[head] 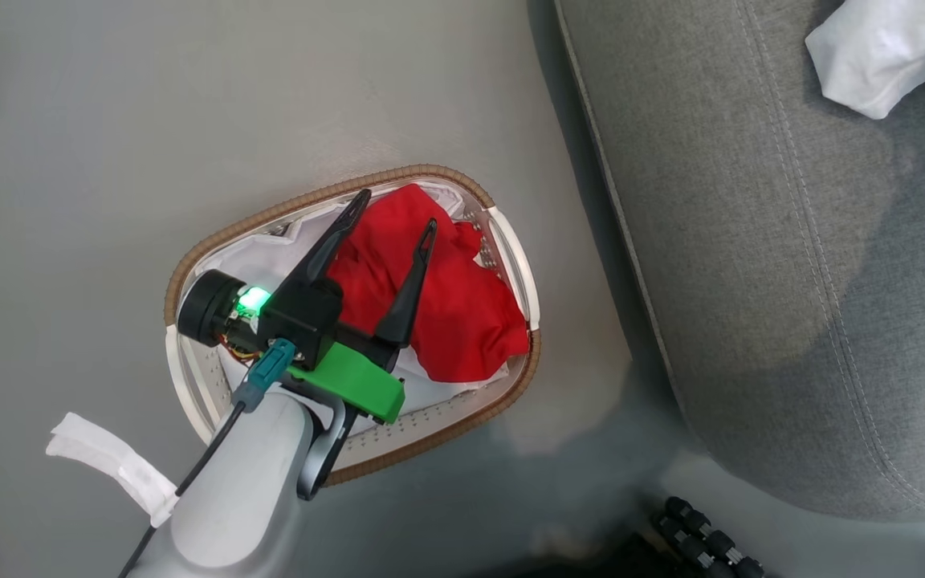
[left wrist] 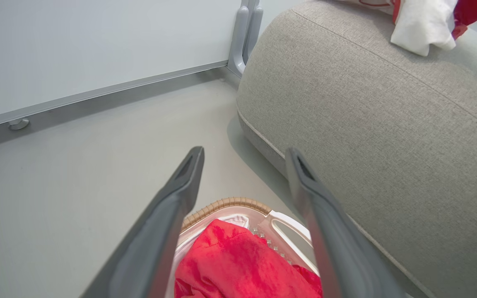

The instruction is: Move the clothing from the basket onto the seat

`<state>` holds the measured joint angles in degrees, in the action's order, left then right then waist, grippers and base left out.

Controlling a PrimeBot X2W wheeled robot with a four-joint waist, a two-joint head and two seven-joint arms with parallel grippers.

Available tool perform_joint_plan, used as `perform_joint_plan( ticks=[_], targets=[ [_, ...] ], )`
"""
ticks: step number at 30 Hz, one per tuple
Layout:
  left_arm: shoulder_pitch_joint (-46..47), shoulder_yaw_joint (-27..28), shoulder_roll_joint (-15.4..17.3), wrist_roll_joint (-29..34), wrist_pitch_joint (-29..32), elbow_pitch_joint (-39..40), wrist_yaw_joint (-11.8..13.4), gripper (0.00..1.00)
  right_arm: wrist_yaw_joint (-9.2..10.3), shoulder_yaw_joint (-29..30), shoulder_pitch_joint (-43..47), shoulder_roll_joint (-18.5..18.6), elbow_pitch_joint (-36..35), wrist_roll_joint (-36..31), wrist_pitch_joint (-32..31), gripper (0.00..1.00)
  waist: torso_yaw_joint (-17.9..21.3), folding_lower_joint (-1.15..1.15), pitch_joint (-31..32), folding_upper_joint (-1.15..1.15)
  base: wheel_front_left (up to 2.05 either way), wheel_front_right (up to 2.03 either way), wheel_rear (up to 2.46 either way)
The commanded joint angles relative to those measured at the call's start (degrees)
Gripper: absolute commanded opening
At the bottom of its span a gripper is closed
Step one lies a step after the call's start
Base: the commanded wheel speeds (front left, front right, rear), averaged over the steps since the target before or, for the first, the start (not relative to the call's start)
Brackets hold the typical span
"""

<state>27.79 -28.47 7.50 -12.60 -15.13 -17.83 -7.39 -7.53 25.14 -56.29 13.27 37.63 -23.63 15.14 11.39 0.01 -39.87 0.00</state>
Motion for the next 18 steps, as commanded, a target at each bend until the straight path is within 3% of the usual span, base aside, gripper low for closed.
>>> perform_joint_plan(
  ticks=[1,2,3,18],
  targets=[
    [0.88,0.27,-0.02,0.55,-0.03,-0.19,-0.09,1.0,0.08,0.21,1.35,-0.22,-0.12,0.02,0.02,0.39,0.22,-0.01,0.34,0.0,0.0,0.0,0.0],
    [0.71,0.4,-0.07,0.54,-0.03,-0.22,-0.09,1.0,0.08,0.17,2.04,-0.45,-0.39,0.13,0.02,0.6,0.32,-0.01,0.55,0.0,0.0,0.0,0.0],
    [0.43,0.59,-0.09,0.5,-0.03,-0.29,-0.1,1.0,0.08,0.1,2.78,-0.7,-0.72,0.3,0.02,1.0,0.47,-0.01,0.85,0.0,0.0,0.0,0.0],
    [-3.94,2.92,-1.14,-0.91,-0.03,-1.44,-0.15,1.0,0.08,-3.05,19.33,-4.43,-6.96,4.27,0.02,1.0,0.98,-0.01,10.21,0.0,0.0,0.0,0.0]
  ],
)
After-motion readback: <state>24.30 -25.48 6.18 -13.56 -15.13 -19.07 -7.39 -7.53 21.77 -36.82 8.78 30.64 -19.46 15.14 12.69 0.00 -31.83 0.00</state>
